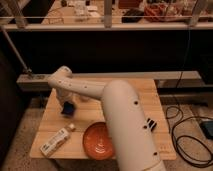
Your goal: Wipe the white sponge on the table
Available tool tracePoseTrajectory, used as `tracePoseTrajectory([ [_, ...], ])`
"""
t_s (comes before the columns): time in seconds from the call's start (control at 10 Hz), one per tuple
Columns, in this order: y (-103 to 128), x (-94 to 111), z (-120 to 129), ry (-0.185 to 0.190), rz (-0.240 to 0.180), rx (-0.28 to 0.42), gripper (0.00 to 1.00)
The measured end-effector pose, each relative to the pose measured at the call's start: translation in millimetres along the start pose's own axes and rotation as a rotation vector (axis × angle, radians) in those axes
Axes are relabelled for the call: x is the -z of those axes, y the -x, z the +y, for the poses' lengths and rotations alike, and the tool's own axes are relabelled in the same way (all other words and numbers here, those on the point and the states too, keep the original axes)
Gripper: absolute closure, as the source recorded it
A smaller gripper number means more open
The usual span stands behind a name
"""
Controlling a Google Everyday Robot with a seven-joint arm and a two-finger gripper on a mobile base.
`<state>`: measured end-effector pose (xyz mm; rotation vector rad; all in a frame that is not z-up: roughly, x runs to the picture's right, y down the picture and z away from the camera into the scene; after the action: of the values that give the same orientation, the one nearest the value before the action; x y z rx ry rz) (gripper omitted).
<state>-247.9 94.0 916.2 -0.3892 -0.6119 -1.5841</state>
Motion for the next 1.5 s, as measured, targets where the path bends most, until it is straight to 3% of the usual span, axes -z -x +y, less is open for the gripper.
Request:
tracePoseTrajectory([
  [0.4,3,-14,-69,-0.03,0.017,0.157,1.0],
  [0.7,39,-10,-93,-0.045,0.005,0.285,1.0],
  [1.0,63,-10,-71,-0.04,-0.02,0.277,1.0],
  [1.5,81,-8,18,-0.023,-0.029,0.103,1.0],
])
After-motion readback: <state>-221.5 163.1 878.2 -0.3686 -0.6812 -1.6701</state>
